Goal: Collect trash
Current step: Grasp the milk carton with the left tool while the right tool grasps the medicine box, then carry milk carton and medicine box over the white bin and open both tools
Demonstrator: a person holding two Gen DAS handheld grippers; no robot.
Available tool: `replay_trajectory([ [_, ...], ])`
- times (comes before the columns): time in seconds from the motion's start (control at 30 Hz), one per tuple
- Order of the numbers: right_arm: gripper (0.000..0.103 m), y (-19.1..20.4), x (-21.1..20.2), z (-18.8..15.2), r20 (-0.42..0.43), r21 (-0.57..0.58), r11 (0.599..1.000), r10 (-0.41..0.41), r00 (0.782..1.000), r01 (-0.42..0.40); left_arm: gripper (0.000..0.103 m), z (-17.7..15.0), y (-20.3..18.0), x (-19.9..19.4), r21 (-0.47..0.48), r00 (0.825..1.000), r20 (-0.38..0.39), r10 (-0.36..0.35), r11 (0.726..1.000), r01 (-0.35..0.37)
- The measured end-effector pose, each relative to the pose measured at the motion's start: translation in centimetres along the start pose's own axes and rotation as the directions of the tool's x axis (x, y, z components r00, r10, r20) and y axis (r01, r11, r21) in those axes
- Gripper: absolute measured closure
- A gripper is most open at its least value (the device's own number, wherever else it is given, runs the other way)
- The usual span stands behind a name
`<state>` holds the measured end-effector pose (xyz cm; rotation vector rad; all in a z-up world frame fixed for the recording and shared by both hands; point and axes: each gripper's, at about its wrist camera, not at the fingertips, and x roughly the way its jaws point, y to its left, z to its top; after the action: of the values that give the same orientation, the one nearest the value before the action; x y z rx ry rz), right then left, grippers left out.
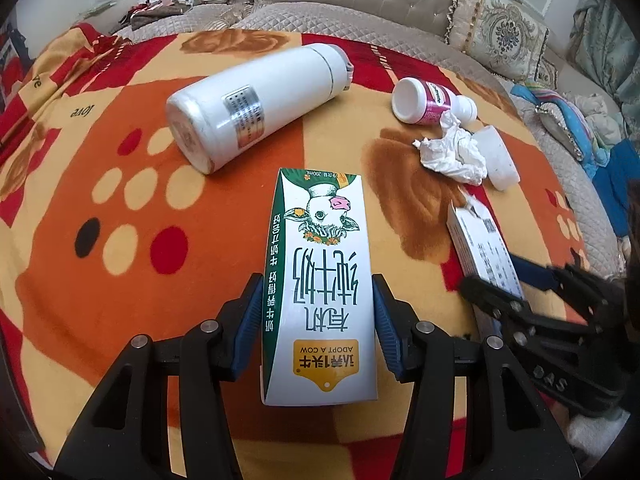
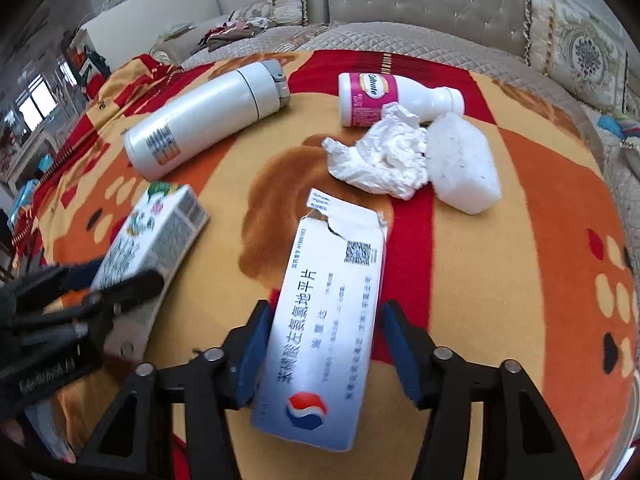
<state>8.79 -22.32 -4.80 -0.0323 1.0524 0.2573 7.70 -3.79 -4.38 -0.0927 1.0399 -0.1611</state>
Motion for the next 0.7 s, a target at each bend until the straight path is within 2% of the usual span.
replay_trajectory([
  [0.1, 0.05, -0.8, -0.4, -0.5, 0.014, 0.019, 1.0, 0.007, 1.0, -0.008, 0.052, 0.2, 0.2, 1.0, -0.019, 0.999, -0.034, -0.011, 1.0, 0.01],
  [0.2, 0.05, -1.2, -0.6, -0.9, 0.036, 0.035, 0.999, 0.017, 0.999, -0.019, 0.053, 0.1, 0.0, 0.8, -0.006, 1.0, -0.018, 0.008, 1.0, -0.008],
  [0.27, 0.056, -1.1, -0.9, -1.2, 0.037, 0.021, 1.0, 0.007, 0.999, -0.008, 0.053, -0.2, -0.2, 0.5, -0.004, 1.0, -0.012, 0.003, 1.0, -0.003],
  [0.43, 0.057, -2.3, -2.7, -2.6, 0.054, 0.061, 0.995, 0.069, 0.996, -0.072, 0.053, -1.0, -0.9, -0.7, 0.009, 0.999, 0.007, -0.034, 0.999, 0.034],
  [0.7, 0.057, -4.8, -7.2, -6.0, 0.104, 0.108, 0.991, 0.063, 0.993, -0.074, 0.053, -2.1, -5.0, -3.1, 0.074, 0.993, 0.044, -0.107, 0.992, 0.103],
])
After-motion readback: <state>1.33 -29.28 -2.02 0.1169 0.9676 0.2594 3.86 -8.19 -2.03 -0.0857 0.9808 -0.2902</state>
